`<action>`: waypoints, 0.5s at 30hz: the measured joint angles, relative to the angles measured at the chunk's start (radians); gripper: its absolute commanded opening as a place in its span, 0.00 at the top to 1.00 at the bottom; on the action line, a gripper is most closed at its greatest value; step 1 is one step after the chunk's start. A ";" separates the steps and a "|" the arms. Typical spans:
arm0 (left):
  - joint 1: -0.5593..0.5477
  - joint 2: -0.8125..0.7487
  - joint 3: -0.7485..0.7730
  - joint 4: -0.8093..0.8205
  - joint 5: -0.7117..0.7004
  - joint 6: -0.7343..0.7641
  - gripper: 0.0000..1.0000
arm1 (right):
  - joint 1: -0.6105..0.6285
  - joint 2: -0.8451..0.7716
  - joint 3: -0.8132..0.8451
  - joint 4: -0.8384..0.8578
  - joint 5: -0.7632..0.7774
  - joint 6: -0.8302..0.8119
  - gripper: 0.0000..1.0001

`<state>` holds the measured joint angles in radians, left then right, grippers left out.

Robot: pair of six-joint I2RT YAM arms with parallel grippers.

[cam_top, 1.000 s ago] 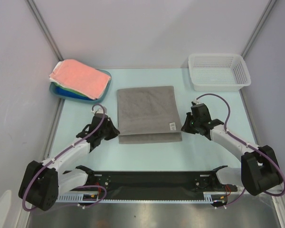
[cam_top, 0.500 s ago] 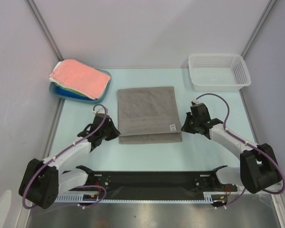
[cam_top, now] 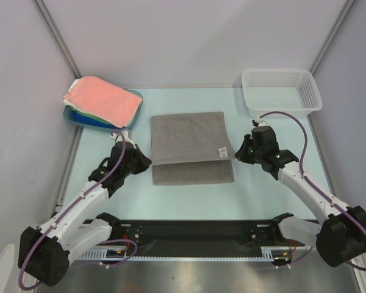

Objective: Fold and stack the towels
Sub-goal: Fold the towel

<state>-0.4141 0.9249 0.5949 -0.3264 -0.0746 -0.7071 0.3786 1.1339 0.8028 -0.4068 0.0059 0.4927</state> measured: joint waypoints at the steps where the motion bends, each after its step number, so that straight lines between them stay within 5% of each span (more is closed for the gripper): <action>1: 0.000 -0.005 0.000 -0.003 0.000 0.000 1.00 | 0.001 -0.006 0.000 -0.005 0.000 0.000 1.00; 15: -0.001 -0.003 -0.068 0.022 0.016 -0.006 1.00 | 0.009 -0.010 -0.102 0.031 -0.035 0.008 1.00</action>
<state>-0.4152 0.9218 0.5274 -0.3046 -0.0582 -0.7132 0.3874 1.1244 0.7006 -0.3756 -0.0288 0.5007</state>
